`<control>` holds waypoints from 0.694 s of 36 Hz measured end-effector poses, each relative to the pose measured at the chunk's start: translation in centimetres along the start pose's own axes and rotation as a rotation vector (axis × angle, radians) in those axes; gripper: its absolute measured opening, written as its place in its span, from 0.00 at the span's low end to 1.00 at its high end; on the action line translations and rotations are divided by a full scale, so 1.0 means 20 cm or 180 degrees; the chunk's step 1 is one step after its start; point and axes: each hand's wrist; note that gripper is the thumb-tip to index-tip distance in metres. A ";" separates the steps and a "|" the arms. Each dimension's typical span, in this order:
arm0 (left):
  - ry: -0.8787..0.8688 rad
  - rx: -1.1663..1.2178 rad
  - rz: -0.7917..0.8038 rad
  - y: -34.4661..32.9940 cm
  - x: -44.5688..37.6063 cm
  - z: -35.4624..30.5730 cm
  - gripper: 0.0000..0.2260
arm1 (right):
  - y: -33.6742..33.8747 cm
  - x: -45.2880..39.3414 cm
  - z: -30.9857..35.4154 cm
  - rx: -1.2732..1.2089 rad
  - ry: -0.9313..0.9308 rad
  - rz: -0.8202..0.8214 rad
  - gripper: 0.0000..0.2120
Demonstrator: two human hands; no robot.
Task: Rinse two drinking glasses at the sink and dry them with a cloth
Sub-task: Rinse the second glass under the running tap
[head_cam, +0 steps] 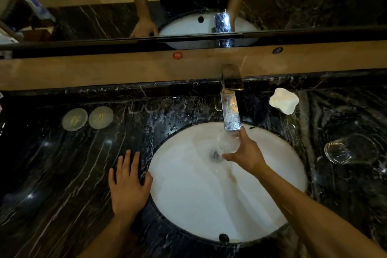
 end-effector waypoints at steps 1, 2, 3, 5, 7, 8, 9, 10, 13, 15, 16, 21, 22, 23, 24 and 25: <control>-0.0005 0.0003 -0.0004 0.00 0.00 0.00 0.33 | 0.00 0.01 0.00 0.0173 0.0041 -0.0058 0.47; -0.0009 0.0004 -0.0011 0.00 0.00 0.00 0.33 | -0.01 0.01 0.00 0.0275 0.0082 -0.0038 0.47; -0.0010 0.0005 -0.0013 0.01 0.00 0.00 0.33 | -0.01 0.01 0.00 0.0279 0.0110 0.0034 0.48; -0.0006 0.0008 0.0004 0.01 0.00 -0.01 0.33 | -0.02 0.02 -0.01 0.0178 0.0148 0.0105 0.47; 0.0002 -0.0006 0.0000 0.00 0.00 -0.01 0.33 | -0.04 0.03 0.00 0.0034 0.0127 -0.0041 0.46; 0.0004 -0.0005 -0.0006 0.00 0.00 -0.01 0.33 | -0.05 0.04 0.01 -0.0084 0.0049 -0.0147 0.44; 0.0000 0.0003 -0.0008 0.00 0.00 -0.01 0.33 | -0.06 0.04 0.01 -0.0180 -0.0051 -0.0250 0.43; -0.0008 0.0011 -0.0010 0.00 0.00 -0.01 0.33 | -0.07 0.04 0.01 -0.0213 -0.0142 -0.0326 0.42; -0.0020 -0.0003 -0.0009 0.00 0.00 0.00 0.33 | -0.04 0.02 0.01 0.0030 -0.0218 -0.0100 0.44; -0.0010 -0.0018 -0.0004 0.00 0.00 0.00 0.32 | -0.02 0.02 0.00 0.0289 -0.0224 0.0328 0.46; -0.0012 -0.0024 -0.0009 0.00 0.00 0.01 0.32 | 0.00 0.02 -0.01 0.0366 -0.0257 0.0521 0.45; -0.0053 0.0019 -0.0058 -0.01 0.00 0.01 0.32 | 0.00 0.03 -0.05 0.0491 -0.0482 0.1031 0.39; -0.0066 0.0021 -0.0068 -0.01 0.00 0.00 0.32 | 0.00 0.04 -0.06 0.0566 -0.0523 0.1105 0.38; -0.0078 0.0022 -0.0078 -0.01 0.00 0.00 0.32 | 0.00 0.04 -0.06 0.0649 -0.0567 0.1193 0.37; -0.0087 0.0026 -0.0087 -0.01 0.00 0.00 0.32 | 0.02 0.04 -0.07 0.0738 -0.0619 0.1314 0.37; -0.0092 0.0030 -0.0094 -0.01 0.00 0.00 0.32 | 0.03 0.04 -0.07 0.0834 -0.0693 0.1480 0.37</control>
Point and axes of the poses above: each hand's wrist, its own x-axis away from the middle knuckle, its own y-axis out of the back of the hand, z = x × y, and after that the axes turned 9 degrees about x, right-handed
